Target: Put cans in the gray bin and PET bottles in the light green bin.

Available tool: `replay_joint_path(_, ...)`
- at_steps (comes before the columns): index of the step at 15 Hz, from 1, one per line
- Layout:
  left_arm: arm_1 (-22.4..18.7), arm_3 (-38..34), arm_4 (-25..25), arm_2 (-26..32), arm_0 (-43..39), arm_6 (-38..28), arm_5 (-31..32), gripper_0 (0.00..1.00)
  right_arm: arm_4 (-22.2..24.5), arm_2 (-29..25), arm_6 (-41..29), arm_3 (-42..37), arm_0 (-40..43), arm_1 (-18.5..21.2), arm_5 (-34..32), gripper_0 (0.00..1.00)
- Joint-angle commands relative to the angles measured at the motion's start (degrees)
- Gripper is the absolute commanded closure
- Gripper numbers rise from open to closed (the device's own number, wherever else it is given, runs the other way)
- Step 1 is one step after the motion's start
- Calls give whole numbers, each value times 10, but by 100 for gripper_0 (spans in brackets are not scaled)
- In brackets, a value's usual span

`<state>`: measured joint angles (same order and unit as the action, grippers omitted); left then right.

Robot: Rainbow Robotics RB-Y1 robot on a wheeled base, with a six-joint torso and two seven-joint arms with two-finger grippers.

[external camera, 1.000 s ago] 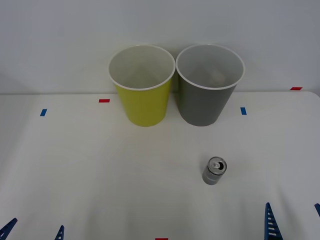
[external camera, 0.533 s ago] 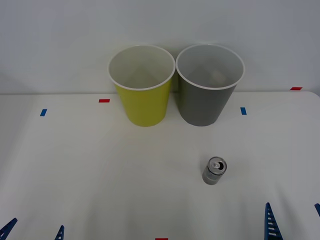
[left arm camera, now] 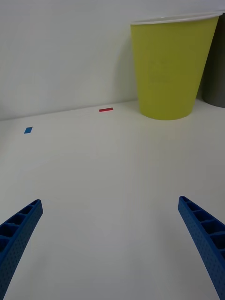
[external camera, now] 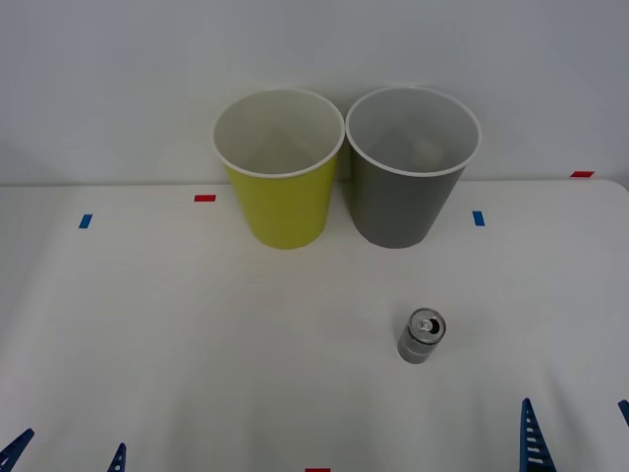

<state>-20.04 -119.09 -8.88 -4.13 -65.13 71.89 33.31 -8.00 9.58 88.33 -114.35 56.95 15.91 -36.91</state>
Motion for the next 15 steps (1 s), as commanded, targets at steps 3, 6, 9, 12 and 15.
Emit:
replay_joint_path(3, 0, 0, 0, 0, 0, 0, 0, 0, -3, 2, 0, 29, -1, -7, 16, 0)
replay_joint_path(6, 0, 0, 0, 0, 0, 0, 0, 0, -38, 22, 4, 19, 12, 5, -4, 0)
replay_joint_path(9, 0, 0, 0, 0, 0, 0, 0, 0, -52, 42, 21, 9, 21, 30, -18, 0)
replay_joint_path(12, 0, 0, 0, 0, 0, 0, 0, 0, -56, 53, 41, 10, 19, 59, -33, 0)
replay_joint_path(15, 0, 0, 0, 0, 0, 0, 0, 0, -65, 62, 67, 12, 17, 77, -44, 0)
